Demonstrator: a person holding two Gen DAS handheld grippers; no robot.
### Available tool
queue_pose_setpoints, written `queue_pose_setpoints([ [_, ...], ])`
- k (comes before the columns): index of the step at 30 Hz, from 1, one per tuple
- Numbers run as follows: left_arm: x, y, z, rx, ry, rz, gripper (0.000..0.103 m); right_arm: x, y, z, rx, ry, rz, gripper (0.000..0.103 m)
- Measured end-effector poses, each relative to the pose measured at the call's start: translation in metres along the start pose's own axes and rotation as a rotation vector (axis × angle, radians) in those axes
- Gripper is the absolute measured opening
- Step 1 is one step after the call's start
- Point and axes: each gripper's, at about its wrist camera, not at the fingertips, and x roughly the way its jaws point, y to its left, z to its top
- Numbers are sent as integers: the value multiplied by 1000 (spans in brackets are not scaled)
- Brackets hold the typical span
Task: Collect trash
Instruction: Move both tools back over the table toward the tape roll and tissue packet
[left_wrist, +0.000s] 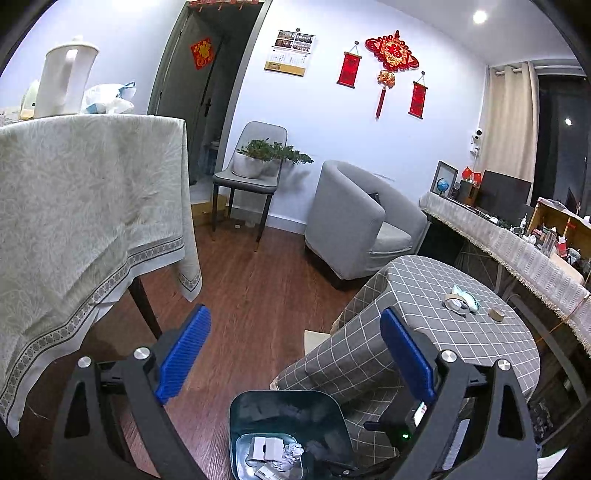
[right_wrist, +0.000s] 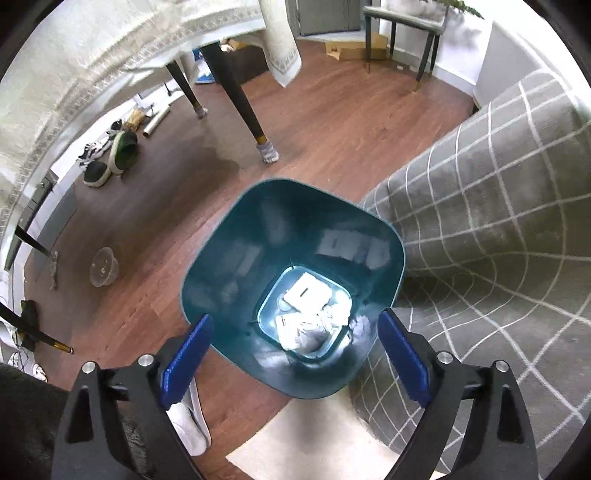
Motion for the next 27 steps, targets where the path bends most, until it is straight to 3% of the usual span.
queue_pose_setpoints([
  [16,-5,-38,14,26,-73,12,95,-111,-16,5,-31,-314,27,91],
  [27,20,-73,11,35,-46,-31,96,-147,-64,-12,32,-387,-52,91],
])
